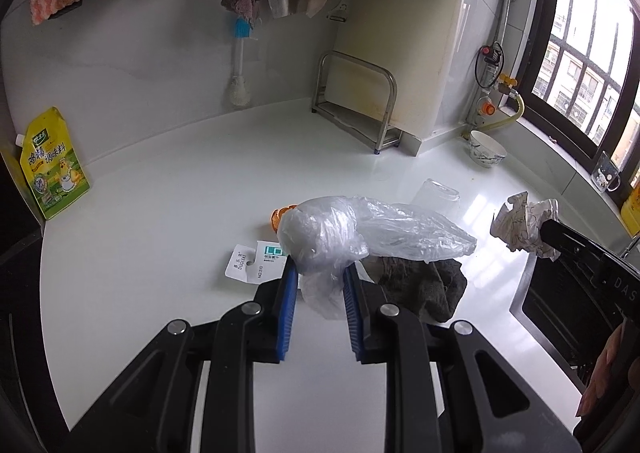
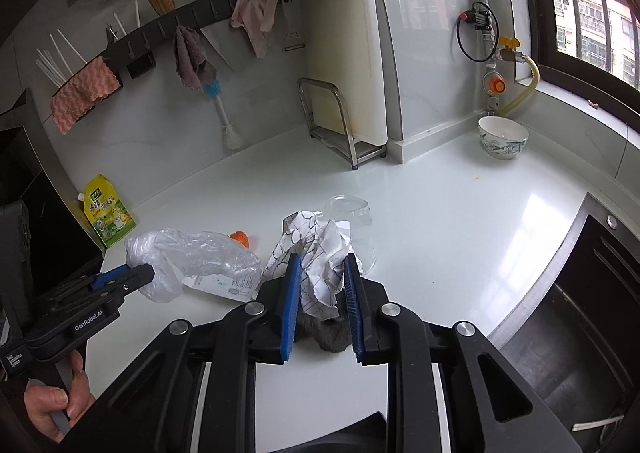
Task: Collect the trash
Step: 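Carry the plastic bag and crumpled paper over the grey bin with both tools, then open both tools to drop the bag and paper into the bin, then move both tools back to the grey cloth on the counter, then close the right tool on the grey cloth and lift it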
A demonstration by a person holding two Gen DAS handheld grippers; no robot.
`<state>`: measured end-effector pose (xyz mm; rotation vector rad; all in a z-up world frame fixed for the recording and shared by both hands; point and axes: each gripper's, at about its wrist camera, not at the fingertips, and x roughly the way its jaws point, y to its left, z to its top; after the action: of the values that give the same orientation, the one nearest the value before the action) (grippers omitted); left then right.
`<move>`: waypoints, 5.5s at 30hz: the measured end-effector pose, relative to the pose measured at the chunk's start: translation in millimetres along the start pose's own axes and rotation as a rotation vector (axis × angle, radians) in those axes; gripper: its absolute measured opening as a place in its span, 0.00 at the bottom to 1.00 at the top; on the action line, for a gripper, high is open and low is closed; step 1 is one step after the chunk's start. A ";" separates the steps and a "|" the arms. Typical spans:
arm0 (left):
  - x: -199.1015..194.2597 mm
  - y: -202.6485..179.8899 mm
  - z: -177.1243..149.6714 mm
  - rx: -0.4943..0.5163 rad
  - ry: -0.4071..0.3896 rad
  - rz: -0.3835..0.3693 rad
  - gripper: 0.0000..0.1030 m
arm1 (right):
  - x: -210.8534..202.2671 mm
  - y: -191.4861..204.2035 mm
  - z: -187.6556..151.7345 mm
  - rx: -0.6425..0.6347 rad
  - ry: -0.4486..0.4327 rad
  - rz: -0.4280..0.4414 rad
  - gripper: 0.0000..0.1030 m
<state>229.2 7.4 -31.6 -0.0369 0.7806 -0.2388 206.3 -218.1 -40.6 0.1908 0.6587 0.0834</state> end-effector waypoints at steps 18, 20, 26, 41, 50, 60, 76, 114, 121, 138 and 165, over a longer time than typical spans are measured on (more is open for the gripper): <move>-50.8 -33.6 -44.7 0.060 0.025 0.004 0.22 | -49.5 5.0 -63.3 0.007 0.081 0.012 0.20; -59.0 -40.3 -53.9 0.065 0.029 0.002 0.22 | -57.4 4.0 -70.5 0.004 0.086 0.018 0.20; -80.7 -60.5 -84.0 0.073 0.052 -0.003 0.22 | -81.7 -3.1 -96.8 -0.005 0.108 0.033 0.20; -102.2 -106.2 -163.3 0.102 0.141 -0.004 0.22 | -118.8 -32.7 -172.7 0.009 0.214 0.018 0.20; -87.0 -123.4 -196.8 0.126 0.225 0.005 0.22 | -117.1 -45.2 -205.7 0.035 0.267 0.013 0.20; -58.6 -128.1 -220.6 0.135 0.308 0.004 0.22 | -96.8 -53.8 -238.6 0.076 0.351 0.010 0.21; -38.1 -122.6 -235.0 0.102 0.402 0.021 0.27 | -71.0 -56.6 -266.9 0.097 0.452 0.004 0.23; -78.7 -108.8 -189.7 0.061 0.300 0.089 0.64 | -103.3 -47.6 -214.6 0.056 0.349 0.055 0.53; -87.6 -96.2 -165.3 0.064 0.251 0.097 0.67 | -97.6 -35.8 -192.6 0.050 0.318 0.079 0.55; -84.9 -27.5 -86.4 0.030 0.126 0.101 0.74 | -41.7 3.4 -123.8 0.038 0.260 0.072 0.58; 36.3 34.3 -19.6 0.131 0.138 -0.032 0.75 | 91.9 18.2 -57.8 0.114 0.214 -0.083 0.61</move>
<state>247.1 33.6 -74.8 0.0913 0.9007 -0.3249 242.9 -179.0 -136.8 0.2660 0.8845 -0.0143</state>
